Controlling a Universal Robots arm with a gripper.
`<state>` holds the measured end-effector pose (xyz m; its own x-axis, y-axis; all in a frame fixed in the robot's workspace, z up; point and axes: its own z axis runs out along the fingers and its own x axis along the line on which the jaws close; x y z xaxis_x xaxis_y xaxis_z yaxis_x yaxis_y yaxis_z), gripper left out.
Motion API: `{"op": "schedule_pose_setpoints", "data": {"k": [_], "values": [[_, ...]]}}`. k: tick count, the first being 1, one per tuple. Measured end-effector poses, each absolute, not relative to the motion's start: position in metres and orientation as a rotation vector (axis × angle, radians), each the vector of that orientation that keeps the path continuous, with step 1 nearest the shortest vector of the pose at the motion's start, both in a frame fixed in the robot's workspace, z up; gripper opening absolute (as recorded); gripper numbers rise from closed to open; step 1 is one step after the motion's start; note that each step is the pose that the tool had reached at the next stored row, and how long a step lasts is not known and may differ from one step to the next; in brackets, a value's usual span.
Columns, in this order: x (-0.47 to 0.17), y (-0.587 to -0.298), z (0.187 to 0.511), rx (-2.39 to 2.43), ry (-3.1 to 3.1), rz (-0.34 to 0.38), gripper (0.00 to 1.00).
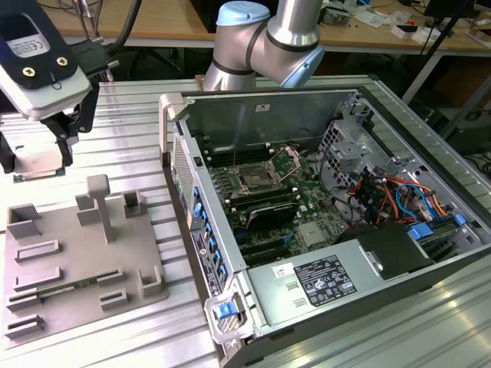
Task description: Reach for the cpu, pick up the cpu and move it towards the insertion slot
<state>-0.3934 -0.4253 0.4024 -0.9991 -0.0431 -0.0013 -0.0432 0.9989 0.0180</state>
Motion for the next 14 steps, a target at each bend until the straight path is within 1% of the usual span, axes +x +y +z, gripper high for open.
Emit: {"op": "schedule_pose_setpoints", "data": {"k": [14], "values": [[-0.355, -0.425, 0.402, -0.063, 3.14, 0.028, 0.55]]}}
